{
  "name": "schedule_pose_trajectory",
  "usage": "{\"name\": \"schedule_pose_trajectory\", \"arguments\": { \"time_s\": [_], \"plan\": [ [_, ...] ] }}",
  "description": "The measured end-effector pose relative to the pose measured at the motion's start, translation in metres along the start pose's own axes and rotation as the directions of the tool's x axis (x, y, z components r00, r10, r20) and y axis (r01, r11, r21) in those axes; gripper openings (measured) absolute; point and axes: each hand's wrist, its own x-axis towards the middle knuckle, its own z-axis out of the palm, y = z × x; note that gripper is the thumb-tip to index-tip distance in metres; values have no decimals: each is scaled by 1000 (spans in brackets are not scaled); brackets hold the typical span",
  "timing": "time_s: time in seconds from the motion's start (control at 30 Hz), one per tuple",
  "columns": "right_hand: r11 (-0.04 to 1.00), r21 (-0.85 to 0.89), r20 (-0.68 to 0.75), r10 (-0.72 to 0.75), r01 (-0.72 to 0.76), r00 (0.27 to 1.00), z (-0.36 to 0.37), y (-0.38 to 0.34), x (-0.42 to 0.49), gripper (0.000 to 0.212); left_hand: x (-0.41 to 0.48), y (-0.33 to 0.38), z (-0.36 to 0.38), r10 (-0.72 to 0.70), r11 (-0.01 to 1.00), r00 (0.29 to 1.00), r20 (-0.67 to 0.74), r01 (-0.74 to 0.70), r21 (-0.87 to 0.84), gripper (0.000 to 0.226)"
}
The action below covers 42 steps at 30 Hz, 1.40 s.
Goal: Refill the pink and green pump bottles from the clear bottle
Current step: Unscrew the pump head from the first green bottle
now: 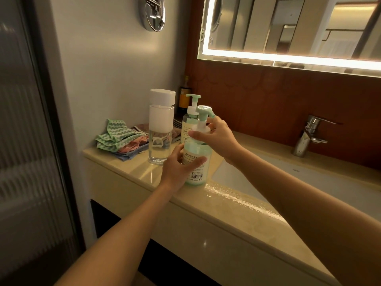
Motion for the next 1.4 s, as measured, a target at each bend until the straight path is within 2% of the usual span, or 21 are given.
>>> {"name": "schedule_pose_trajectory", "arguments": {
  "time_s": [0.07, 0.17, 0.27, 0.4, 0.47, 0.57, 0.63, 0.7, 0.8, 0.9, 1.07, 1.2, 1.33, 1.4],
  "plan": [
    [1000, -13, -46, -7, 6, 999, 0, 0, 0, 59, 0, 0, 0, 0, 1000, 1000, -2, 0, 0, 59],
    [996, 84, 23, 11, -13, 1000, 0, -1, -2, 49, 0, 1, 0, 6, 1000, 1000, 2, -6, 1, 56],
    [991, 132, 56, 27, -34, 998, 2, -1, -2, 48, -1, 0, 0, 6, 1000, 1000, -5, -6, 2, 59],
    [1000, 2, -12, -2, 2, 1000, 8, 1, 1, 58, 0, -1, 0, 4, 1000, 1000, -7, -4, -2, 60],
    [1000, 11, -23, 7, -7, 1000, 7, 1, 2, 55, 0, -2, 0, 8, 1000, 1000, -6, -8, -11, 61],
    [986, 154, 79, 53, -64, 995, 3, -2, 0, 51, 0, -3, 0, 13, 1000, 1000, -6, -13, -13, 61],
    [980, 186, 121, 51, -73, 991, 1, -3, -1, 54, 0, -3, 0, 14, 1000, 1000, -2, -14, -12, 65],
    [982, 177, 127, 43, -66, 991, 2, -3, -1, 56, 0, -4, 0, 14, 1000, 1000, 2, -14, -21, 67],
    [994, 96, 47, 40, -44, 998, 5, 1, 1, 59, 0, -4, 0, 19, 1000, 1000, 4, -19, -20, 65],
    [998, 58, 6, 27, -27, 1000, 4, 3, 1, 53, 1, -4, 0, 18, 1000, 1000, 1, -18, -17, 58],
    [994, 106, 87, 12, -21, 996, 4, 1, -1, 41, 0, -3, 0, 20, 1000, 1000, 4, -20, -17, 52],
    [995, 89, 113, 37, -47, 993, 3, -1, 5, 51, 0, -4, 0, 22, 1000, 1000, 5, -22, -17, 55],
    [998, -62, 4, -22, 22, 1000, 5, 2, 6, 54, 1, -4, 0, 17, 1000, 1000, -2, -17, -21, 61],
    [998, -53, -8, -35, 35, 999, 5, 2, 4, 47, 1, -4, 0, 16, 1000, 1000, -1, -16, -24, 61]
  ]
}}
